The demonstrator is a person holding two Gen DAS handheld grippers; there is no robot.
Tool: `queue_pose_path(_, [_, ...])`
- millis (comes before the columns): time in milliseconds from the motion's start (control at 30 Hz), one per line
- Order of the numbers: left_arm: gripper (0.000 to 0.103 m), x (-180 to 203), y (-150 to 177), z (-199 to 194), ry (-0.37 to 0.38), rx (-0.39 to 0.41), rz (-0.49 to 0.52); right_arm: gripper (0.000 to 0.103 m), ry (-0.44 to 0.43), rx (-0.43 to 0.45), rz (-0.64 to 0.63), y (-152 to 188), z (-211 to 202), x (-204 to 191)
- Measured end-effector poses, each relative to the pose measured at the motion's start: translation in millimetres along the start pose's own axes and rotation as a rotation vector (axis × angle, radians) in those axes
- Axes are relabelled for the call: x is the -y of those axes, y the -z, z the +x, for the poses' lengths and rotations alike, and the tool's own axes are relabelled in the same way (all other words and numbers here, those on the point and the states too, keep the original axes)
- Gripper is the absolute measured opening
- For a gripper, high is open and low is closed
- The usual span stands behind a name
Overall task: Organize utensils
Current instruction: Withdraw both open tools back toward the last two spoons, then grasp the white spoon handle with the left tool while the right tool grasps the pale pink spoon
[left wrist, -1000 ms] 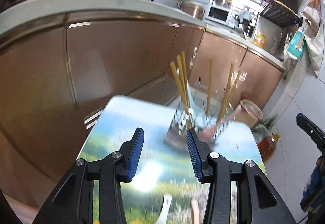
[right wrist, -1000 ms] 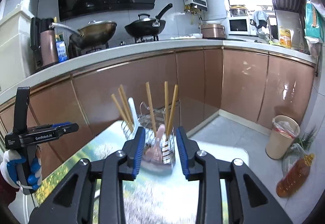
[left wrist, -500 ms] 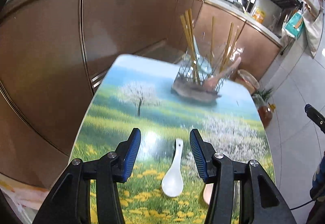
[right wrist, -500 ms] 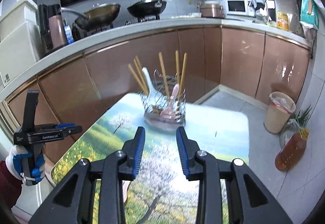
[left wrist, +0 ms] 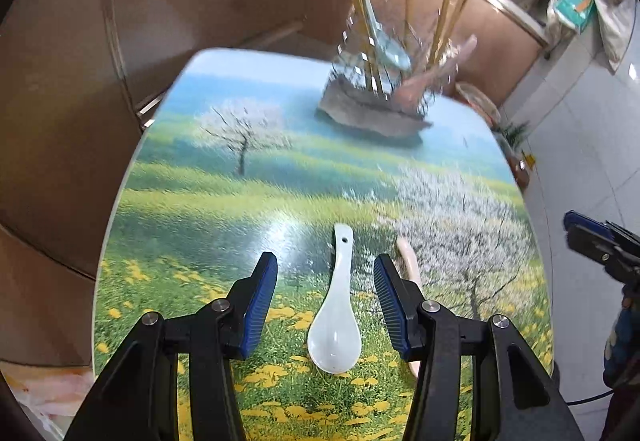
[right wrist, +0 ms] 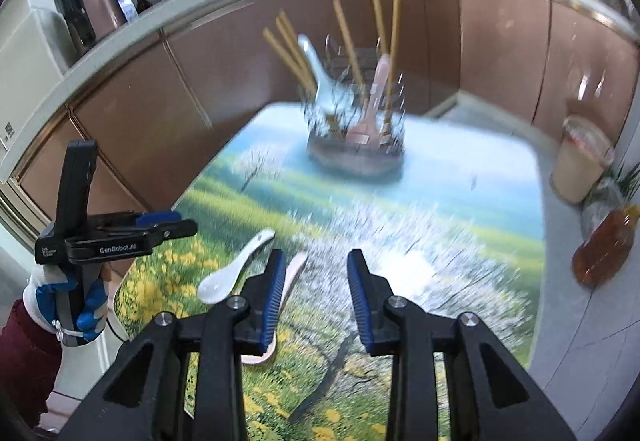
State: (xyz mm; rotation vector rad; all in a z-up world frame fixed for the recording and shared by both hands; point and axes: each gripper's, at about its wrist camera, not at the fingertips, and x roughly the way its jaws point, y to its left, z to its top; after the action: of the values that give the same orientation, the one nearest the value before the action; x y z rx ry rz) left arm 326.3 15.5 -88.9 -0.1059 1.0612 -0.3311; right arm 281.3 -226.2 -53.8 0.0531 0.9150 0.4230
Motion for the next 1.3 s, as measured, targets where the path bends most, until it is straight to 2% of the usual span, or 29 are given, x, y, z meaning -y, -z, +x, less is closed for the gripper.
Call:
queue_pose_path(167, [0.049, 3.7, -4.0, 30.9, 0.018, -0.081, 0.046, 0.030, -0.029, -0.104, 0.012, 6.1, 41.3, 0.2])
queue_pose_path(567, [0.049, 7.7, -10.0, 82.7, 0.015, -0.206, 0.104, 0.030, -0.057, -0.242, -0.008, 16.7, 93.5, -5.0])
queue_pose_path(733, [0.040, 4.2, -13.0, 90.9, -0.003, -0.220, 0.115, 0.030, -0.066, -0.288, -0.034, 14.8, 112.4, -13.8])
queue_pose_path(867, [0.025, 0.8, -14.7, 91.0, -0.017, -0.227, 0.126, 0.030, -0.070, -0.325, -0.042, 9.6, 128.7, -21.6])
queue_pose_path(1100, [0.017, -7.6, -14.4, 88.9, -0.009, -0.246, 0.142, 0.030, -0.066, -0.439, 0.000, -0.5, 162.9, -23.9])
queue_pose_path(1300, [0.013, -20.4, -14.4, 85.3, 0.027, -0.238, 0.100, 0.029, -0.080, -0.485, 0.028, -14.5, 176.7, -26.4])
